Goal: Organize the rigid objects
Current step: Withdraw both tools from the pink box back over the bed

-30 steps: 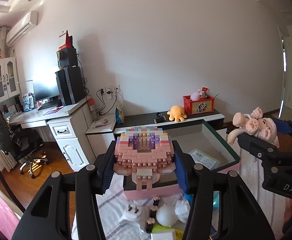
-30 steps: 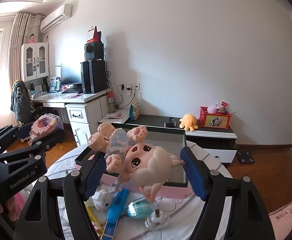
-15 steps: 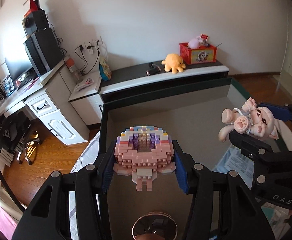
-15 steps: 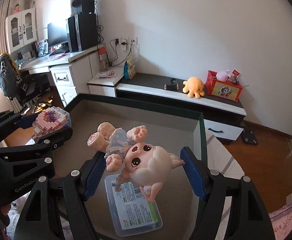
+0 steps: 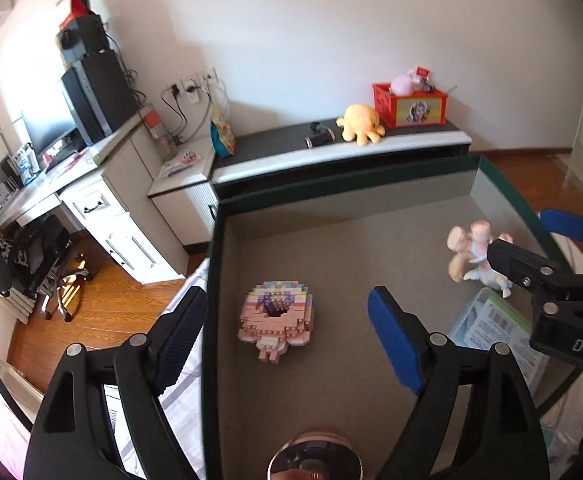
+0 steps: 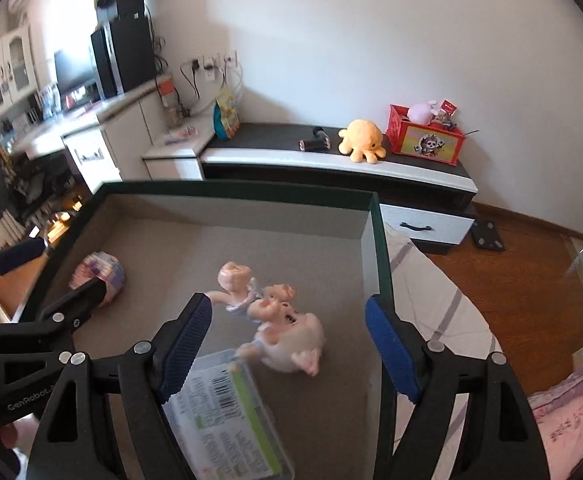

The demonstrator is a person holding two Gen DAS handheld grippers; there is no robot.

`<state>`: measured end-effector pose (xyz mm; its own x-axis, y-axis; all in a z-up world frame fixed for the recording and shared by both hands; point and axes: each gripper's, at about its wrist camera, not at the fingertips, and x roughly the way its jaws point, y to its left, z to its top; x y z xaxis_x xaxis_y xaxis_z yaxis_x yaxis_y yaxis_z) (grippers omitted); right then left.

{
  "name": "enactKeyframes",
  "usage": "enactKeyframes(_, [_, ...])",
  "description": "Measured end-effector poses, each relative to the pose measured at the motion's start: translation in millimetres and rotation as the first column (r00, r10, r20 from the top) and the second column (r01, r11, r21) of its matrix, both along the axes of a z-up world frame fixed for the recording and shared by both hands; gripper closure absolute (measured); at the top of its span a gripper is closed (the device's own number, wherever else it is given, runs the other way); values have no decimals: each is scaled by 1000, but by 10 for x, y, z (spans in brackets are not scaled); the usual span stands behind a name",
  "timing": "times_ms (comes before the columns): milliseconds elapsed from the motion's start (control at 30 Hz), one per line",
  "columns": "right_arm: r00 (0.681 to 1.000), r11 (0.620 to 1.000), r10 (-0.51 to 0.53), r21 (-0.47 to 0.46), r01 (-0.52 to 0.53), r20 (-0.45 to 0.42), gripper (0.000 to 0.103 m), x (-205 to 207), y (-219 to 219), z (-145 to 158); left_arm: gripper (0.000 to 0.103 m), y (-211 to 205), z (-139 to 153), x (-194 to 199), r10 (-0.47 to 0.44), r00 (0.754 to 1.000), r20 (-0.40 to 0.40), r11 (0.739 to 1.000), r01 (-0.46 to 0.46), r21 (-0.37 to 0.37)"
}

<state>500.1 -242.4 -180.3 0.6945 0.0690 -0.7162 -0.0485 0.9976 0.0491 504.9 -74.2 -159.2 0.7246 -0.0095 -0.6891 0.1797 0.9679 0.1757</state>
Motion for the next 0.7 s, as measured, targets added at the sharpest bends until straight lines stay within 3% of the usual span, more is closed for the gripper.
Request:
enactKeyframes(200, [991,999,8,52,-15,135,20,-622,5,400,1,220,480,-745,29,984,174,998,-18,-68])
enactKeyframes(367, [961,999,13,46,-27,275,15,-1411,151,716,0,412,814,-1592,59,950,305,992,-22,-125])
enactKeyframes(433, [950,999,16,34,-28,311,0,-1698,219,808,0,481,897,-1927,81,936,342,988,-30,-152])
enactKeyframes(700, [887,1000,-18,14,13,462,0,-2857,389,1011,0,711,997,-3052,103,908,405,979,-20,-203])
